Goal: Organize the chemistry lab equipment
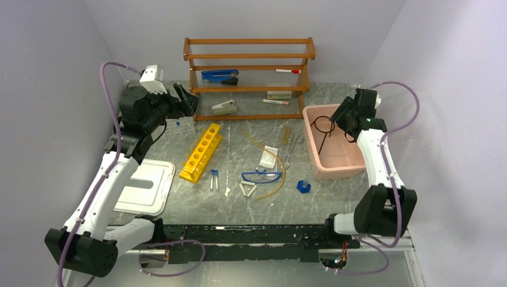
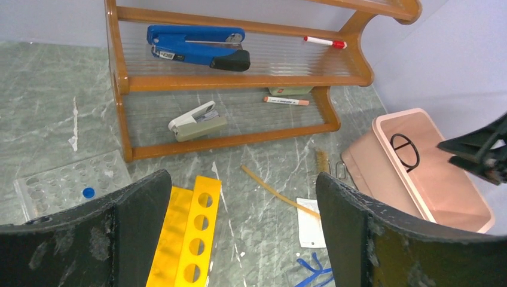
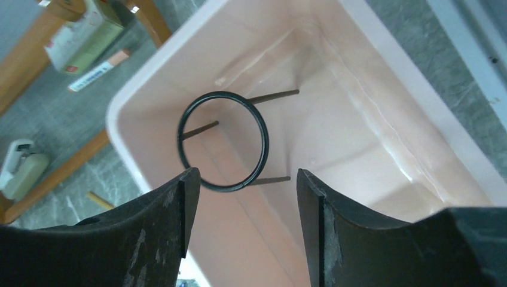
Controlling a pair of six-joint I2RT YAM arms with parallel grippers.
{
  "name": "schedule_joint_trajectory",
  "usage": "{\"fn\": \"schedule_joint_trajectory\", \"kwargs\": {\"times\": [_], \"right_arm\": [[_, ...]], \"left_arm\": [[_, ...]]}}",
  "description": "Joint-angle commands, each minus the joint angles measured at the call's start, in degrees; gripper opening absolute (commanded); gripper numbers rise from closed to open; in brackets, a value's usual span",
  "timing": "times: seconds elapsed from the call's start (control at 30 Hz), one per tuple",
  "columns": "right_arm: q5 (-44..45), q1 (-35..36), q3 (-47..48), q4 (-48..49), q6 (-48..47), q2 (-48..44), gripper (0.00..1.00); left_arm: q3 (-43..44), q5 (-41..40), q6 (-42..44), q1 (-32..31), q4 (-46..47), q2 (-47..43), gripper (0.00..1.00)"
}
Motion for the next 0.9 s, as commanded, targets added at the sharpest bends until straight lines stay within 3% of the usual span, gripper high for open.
{"fn": "schedule_joint_trajectory", "kwargs": {"times": [0.0,0.27,0.5,0.87], "right_arm": [[1.8,1.1,4.3,-6.6,0.0,-5.8,0.64],[-14.5,7.7,9.1,-11.2,-1.8,-11.8,0.63],[-4.3,26.8,8.1,-15.7,3.0,-14.4,0.60],[5.5,38.3,0.2,-22.7,8.6,-14.4,0.60]], "left_arm": [[1.2,-2.0,-0.2,-0.5,-1.4,0.2,0.96],[-0.5,0.1,4.4,-4.3,-3.2,-3.8,0.97],[-3.1,-1.9,7.5,-10.6,-5.5,-7.4,0.95],[-8.1,-2.5,2.2,-12.1,-4.6,-9.0,0.88]]}}
